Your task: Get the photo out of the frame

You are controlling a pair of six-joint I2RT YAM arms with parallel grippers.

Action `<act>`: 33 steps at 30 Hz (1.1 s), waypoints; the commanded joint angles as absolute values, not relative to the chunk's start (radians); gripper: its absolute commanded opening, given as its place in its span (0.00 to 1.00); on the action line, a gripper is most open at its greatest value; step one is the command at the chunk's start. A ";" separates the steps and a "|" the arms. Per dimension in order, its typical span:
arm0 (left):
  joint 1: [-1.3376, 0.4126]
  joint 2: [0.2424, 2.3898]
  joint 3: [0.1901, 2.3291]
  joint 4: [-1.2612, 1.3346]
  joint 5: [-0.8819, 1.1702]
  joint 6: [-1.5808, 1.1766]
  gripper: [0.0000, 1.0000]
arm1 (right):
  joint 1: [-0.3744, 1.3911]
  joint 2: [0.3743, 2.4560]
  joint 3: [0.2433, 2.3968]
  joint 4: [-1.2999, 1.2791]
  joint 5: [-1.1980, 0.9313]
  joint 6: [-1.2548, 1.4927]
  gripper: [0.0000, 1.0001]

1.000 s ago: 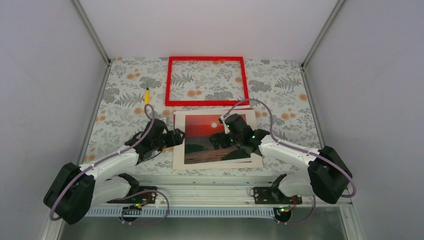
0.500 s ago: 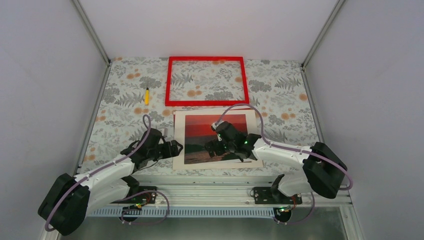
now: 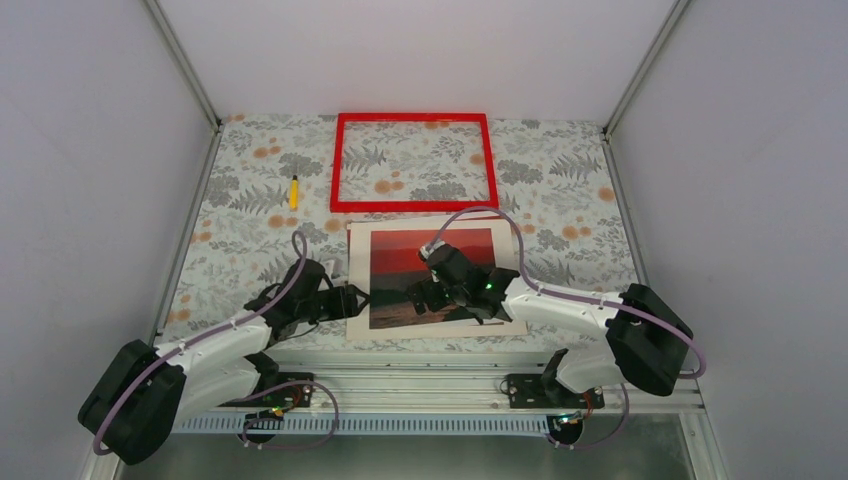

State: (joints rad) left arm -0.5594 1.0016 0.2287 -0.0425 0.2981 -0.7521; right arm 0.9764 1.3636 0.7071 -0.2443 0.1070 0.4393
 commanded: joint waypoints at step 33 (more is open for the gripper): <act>-0.655 1.112 0.337 0.075 0.333 -0.810 0.59 | 1.027 1.258 0.653 -0.169 0.273 0.462 1.00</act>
